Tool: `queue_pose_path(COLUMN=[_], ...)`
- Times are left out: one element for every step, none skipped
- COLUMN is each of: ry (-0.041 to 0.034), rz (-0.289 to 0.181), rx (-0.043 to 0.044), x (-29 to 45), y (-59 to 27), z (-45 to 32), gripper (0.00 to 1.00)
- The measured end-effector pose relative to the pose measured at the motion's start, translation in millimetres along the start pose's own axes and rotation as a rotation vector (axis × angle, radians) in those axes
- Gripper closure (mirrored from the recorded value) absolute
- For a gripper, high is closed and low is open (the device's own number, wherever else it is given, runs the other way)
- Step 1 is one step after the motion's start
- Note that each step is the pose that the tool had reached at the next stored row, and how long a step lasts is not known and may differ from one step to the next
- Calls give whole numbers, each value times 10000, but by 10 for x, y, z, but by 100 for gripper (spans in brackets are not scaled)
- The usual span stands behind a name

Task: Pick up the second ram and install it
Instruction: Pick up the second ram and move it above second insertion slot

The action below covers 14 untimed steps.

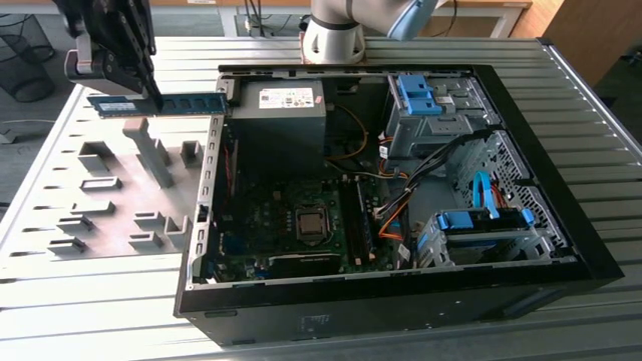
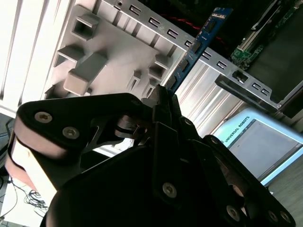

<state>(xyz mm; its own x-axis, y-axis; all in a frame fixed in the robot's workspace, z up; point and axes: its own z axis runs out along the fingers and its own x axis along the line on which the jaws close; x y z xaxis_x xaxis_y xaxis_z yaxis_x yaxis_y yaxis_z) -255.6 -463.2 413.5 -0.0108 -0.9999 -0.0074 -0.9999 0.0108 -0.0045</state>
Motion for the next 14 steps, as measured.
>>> queue_pose_path(ry=[-1, 0, 0, 0, 0, -1, -1, -1, 0, -1, 0, 0, 0, -1], rz=[0, 0, 0, 0, -1, 0, 0, 0, -1, 0, 0, -1, -1, 0], rx=[1, 1, 0, 0, 0, 1, 0, 1, 0, 0, 0, 0, 0, 0], x=[0, 0, 0, 0, 0, -1, -1, -1, -1, -1, -1, -1, -1, -1], y=[-11, -22, -32, -43, -52, -62, -73, -84, -94, -104, -113, -122, -133, -146], z=[1, 1, 1, 1, 1, 1, 1, 2, 1, 2, 2, 2, 2, 2], gripper=[86, 86, 86, 86, 86, 86, 86, 86, 86, 86, 86, 86, 86, 86])
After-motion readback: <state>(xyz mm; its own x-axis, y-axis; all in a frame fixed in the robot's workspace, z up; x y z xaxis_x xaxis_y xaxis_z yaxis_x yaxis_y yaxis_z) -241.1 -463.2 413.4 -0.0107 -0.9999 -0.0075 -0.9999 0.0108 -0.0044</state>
